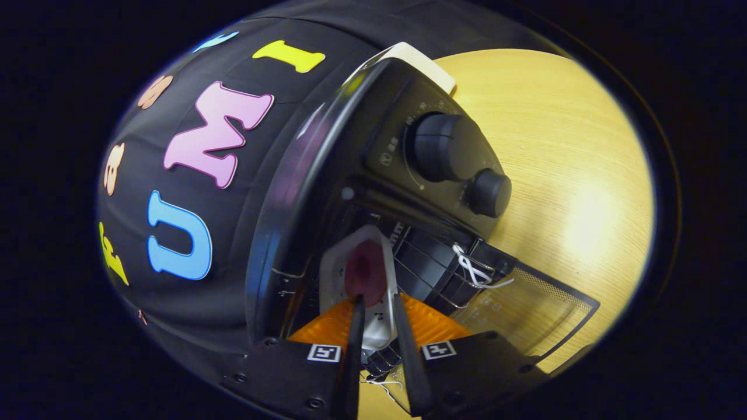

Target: Open the toaster oven, put the food inside, and close the toaster oven door.

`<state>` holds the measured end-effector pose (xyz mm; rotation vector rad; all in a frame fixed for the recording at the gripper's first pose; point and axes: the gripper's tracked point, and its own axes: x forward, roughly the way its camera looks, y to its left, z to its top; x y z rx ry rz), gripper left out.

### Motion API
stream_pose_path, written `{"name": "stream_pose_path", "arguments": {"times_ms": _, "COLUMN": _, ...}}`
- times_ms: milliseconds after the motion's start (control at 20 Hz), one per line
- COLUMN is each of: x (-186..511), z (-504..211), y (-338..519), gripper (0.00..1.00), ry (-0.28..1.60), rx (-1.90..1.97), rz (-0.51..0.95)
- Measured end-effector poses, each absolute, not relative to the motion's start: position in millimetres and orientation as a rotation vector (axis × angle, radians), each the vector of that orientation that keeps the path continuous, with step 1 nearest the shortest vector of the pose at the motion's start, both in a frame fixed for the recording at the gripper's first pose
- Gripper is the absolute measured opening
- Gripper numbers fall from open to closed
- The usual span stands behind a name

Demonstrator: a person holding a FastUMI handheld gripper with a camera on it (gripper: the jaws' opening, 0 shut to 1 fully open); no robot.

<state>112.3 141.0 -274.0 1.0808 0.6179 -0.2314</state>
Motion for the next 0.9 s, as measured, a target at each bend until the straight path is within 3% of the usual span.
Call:
{"name": "stream_pose_path", "arguments": {"times_ms": 50, "x": 109.3, "z": -274.7, "y": 144.8, "gripper": 0.41, "ry": 0.634, "rx": 1.08, "rz": -0.217}}
{"name": "stream_pose_path", "arguments": {"times_ms": 200, "x": 104.4, "z": -268.4, "y": 148.0, "gripper": 0.41, "ry": 0.644, "rx": 1.089, "rz": -0.188}}
{"name": "stream_pose_path", "arguments": {"times_ms": 300, "x": 100.3, "z": -266.2, "y": 151.9, "gripper": 0.63, "ry": 0.652, "rx": 1.074, "rz": -0.159}}
{"name": "stream_pose_path", "arguments": {"times_ms": 500, "x": 86.6, "z": -259.1, "y": 154.5, "gripper": 0.64, "ry": 0.684, "rx": 1.048, "rz": -0.105}}
{"name": "stream_pose_path", "arguments": {"times_ms": 700, "x": 68.7, "z": -254.1, "y": 154.4, "gripper": 0.93, "ry": 0.696, "rx": 0.994, "rz": -0.065}}
{"name": "stream_pose_path", "arguments": {"times_ms": 900, "x": 41.2, "z": -260.1, "y": 163.1, "gripper": 0.99, "ry": 0.769, "rx": 0.922, "rz": 0.007}}
